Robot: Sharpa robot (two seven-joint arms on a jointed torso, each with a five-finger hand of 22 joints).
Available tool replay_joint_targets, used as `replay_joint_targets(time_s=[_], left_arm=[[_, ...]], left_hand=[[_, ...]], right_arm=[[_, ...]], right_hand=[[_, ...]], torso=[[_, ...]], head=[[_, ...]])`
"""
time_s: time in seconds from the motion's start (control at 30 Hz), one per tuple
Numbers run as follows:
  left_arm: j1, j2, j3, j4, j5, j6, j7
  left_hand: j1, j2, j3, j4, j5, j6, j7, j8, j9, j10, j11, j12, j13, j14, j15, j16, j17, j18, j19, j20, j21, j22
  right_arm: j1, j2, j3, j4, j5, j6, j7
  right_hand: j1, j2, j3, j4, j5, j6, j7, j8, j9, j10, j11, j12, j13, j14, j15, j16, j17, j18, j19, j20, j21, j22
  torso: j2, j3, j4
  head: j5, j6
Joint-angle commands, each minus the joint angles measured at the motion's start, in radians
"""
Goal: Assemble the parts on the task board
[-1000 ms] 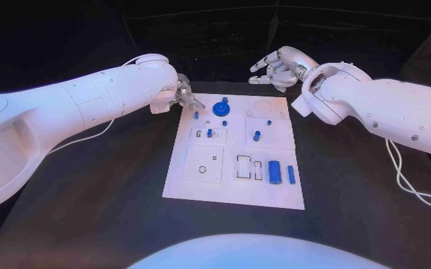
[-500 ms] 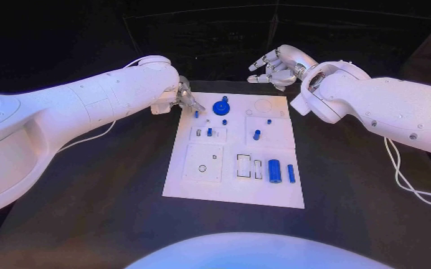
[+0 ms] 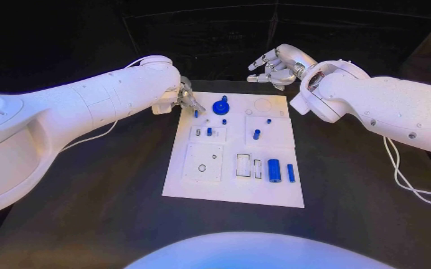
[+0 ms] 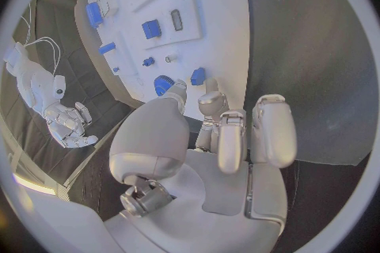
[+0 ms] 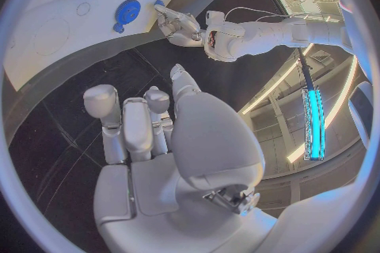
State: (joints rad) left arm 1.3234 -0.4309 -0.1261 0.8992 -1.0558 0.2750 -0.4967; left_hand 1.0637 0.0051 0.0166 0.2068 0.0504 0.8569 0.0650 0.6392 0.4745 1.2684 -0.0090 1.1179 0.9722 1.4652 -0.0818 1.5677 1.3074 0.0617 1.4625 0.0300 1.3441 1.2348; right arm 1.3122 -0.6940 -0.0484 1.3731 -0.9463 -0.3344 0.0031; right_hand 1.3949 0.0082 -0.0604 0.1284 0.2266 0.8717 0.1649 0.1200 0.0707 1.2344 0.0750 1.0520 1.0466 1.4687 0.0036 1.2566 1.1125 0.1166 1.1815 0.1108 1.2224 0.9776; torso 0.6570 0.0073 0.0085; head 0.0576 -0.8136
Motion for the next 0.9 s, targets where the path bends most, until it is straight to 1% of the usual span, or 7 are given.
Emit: replay_joint_targets(time_s=[0.03,0.2,0.37,0.43,0.73,0.83,0.9], left_arm=[[0.001,0.004,-0.002,-0.001,-0.007,0.022,0.013],[0.001,0.006,-0.005,-0.002,-0.007,0.016,0.014],[0.000,0.006,-0.005,-0.001,-0.007,0.008,0.015],[0.000,0.005,-0.006,-0.001,-0.007,0.008,0.016],[0.000,0.003,-0.006,0.004,-0.007,0.011,0.028],[0.000,0.002,-0.006,0.006,0.000,0.004,0.040],[0.000,-0.001,-0.006,0.008,0.011,-0.004,0.047]], left_hand=[[0.018,0.007,-0.002,-0.008,-0.002,0.007,0.000,-0.006,-0.003,0.003,0.000,0.004,-0.002,0.106,0.008,0.003,0.263,0.008,0.002,0.003,0.002,0.001],[0.036,0.021,-0.001,-0.016,-0.002,0.008,0.000,-0.007,-0.006,0.003,0.000,0.004,-0.003,0.106,0.008,0.003,0.263,0.008,0.002,0.003,0.001,0.001],[0.068,0.055,0.015,-0.034,-0.002,0.010,0.000,-0.007,-0.011,0.002,0.000,0.004,-0.005,0.106,0.008,0.003,0.263,0.008,0.002,0.003,0.001,0.002],[0.083,0.069,0.023,-0.043,-0.002,0.011,0.000,-0.008,-0.013,0.001,0.000,0.004,-0.005,0.106,0.008,0.003,0.263,0.008,0.002,0.003,0.000,0.001],[0.128,0.106,0.056,-0.078,-0.002,0.014,-0.005,-0.006,-0.017,0.000,-0.005,0.004,-0.008,0.106,0.005,0.003,0.263,0.008,0.002,0.001,0.000,0.004],[0.181,0.136,0.101,-0.118,-0.001,0.009,-0.012,-0.006,-0.019,-0.002,-0.012,0.002,-0.009,0.106,0.000,0.003,0.263,0.009,0.002,-0.002,-0.001,0.002],[0.227,0.152,0.145,-0.157,-0.001,0.008,-0.017,-0.002,-0.017,-0.006,-0.017,-0.003,-0.012,0.106,-0.004,0.003,0.263,0.009,0.001,-0.006,-0.003,0.000]], right_arm=[[0.002,0.001,0.001,0.001,0.002,0.005,0.008],[0.002,0.002,0.001,0.000,0.002,0.005,0.008],[0.002,0.001,0.001,0.000,0.002,0.005,0.008],[0.002,0.001,0.001,0.000,0.002,0.005,0.008],[0.002,0.003,0.001,-0.002,0.002,0.006,0.008],[0.002,0.004,0.001,-0.004,0.002,0.007,0.008],[0.002,0.005,0.001,-0.004,0.002,0.008,0.008]], right_hand=[[0.002,0.002,-0.006,0.002,0.001,-0.007,0.001,0.004,-0.001,0.001,0.000,0.000,0.000,0.010,-0.007,-0.004,0.001,0.007,0.006,-0.003,-0.005,0.000],[0.002,0.002,-0.006,0.002,0.001,-0.007,0.001,0.004,-0.001,0.001,0.000,0.000,0.000,0.010,-0.007,-0.004,0.001,0.007,0.006,-0.003,-0.005,0.000],[0.002,0.002,-0.006,0.002,0.001,-0.007,0.001,0.004,-0.001,0.001,0.000,0.000,0.000,0.010,-0.007,-0.004,0.001,0.007,0.006,-0.003,-0.005,0.000],[0.002,0.002,-0.006,0.002,0.001,-0.007,0.001,0.004,-0.001,0.001,0.000,0.000,0.000,0.010,-0.007,-0.004,0.001,0.007,0.006,-0.003,-0.005,0.000],[0.002,0.002,-0.006,0.002,0.001,-0.007,0.001,0.004,-0.001,0.001,0.000,0.000,0.000,0.010,-0.007,-0.004,0.001,0.007,0.006,-0.003,-0.005,0.000],[0.002,0.002,-0.006,0.002,0.001,-0.007,0.001,0.004,-0.001,0.001,0.000,0.000,0.000,0.010,-0.007,-0.004,0.001,0.007,0.006,-0.003,-0.005,0.000],[0.002,0.002,-0.006,0.002,0.001,-0.007,0.001,0.004,-0.001,0.001,0.000,0.000,0.000,0.010,-0.007,-0.004,0.001,0.007,0.006,-0.003,-0.005,0.000]], torso=[[0.000,0.0002,-0.0001],[0.000,-0.0007,0.0001],[0.000,-0.0003,0.0005],[0.000,-0.0003,0.0008],[0.000,-0.0002,0.0003],[0.000,-0.0004,0.0000],[0.000,0.0000,0.0000]], head=[[0.001,-0.001],[0.000,-0.002],[-0.001,-0.002],[-0.001,-0.004],[-0.001,-0.007],[-0.001,-0.008],[0.000,-0.009]])
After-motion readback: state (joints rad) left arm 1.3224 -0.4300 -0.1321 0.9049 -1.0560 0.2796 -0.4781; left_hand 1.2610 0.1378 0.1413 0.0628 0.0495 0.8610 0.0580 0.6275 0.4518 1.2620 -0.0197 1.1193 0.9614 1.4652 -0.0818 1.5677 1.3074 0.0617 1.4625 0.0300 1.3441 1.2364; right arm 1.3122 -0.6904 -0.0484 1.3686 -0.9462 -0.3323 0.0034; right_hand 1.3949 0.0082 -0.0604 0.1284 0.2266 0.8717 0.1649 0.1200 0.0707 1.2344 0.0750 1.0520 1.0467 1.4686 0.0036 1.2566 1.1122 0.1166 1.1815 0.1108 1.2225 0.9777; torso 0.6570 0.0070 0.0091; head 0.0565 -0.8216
